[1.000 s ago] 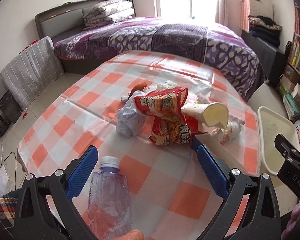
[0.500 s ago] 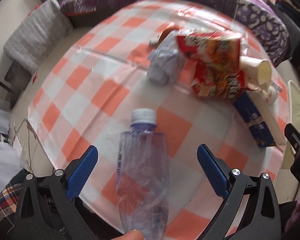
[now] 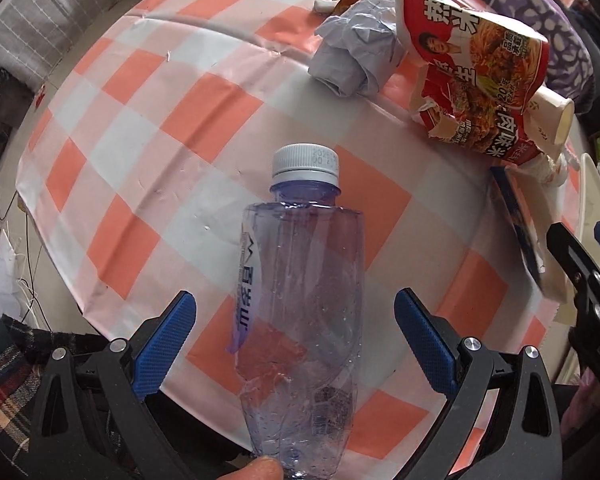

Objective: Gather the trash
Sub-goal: 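Close the left gripper on the bottle while the right gripper grasps the blue-and-white box, then carry the bottle and box over the white bin and open both grippers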

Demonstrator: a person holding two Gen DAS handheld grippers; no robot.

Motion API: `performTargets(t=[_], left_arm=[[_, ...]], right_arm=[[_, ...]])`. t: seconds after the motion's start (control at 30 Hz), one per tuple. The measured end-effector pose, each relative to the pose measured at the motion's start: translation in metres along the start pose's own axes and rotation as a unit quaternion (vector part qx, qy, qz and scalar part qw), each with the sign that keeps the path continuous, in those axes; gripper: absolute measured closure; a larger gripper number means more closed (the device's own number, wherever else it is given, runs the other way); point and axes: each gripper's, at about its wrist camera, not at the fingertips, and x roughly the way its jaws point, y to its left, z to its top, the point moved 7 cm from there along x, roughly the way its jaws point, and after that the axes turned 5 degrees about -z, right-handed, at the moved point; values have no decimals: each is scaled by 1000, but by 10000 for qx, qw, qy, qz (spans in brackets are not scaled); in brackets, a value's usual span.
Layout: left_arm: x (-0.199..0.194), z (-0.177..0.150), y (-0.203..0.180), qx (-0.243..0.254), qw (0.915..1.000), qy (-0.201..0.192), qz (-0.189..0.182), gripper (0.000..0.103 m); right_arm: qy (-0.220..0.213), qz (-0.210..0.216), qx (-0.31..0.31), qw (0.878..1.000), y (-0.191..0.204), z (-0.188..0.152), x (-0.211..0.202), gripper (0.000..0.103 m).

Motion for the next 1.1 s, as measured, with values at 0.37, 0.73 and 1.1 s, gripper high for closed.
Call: performTargets(t=[0.37, 0.73, 1.1], left_arm=[[25, -4, 18, 119, 9991, 362, -171, 28], [17, -6, 17, 298, 9989, 58, -359, 42], [-54, 26, -1, 273, 9812, -1813, -598, 42]], right_arm=[[330, 38, -1118, 9932, 35, -16, 15, 7], [501, 761, -363, 9952, 21, -10, 29, 47], [-1105, 190, 324, 9932, -9, 14, -45, 49]])
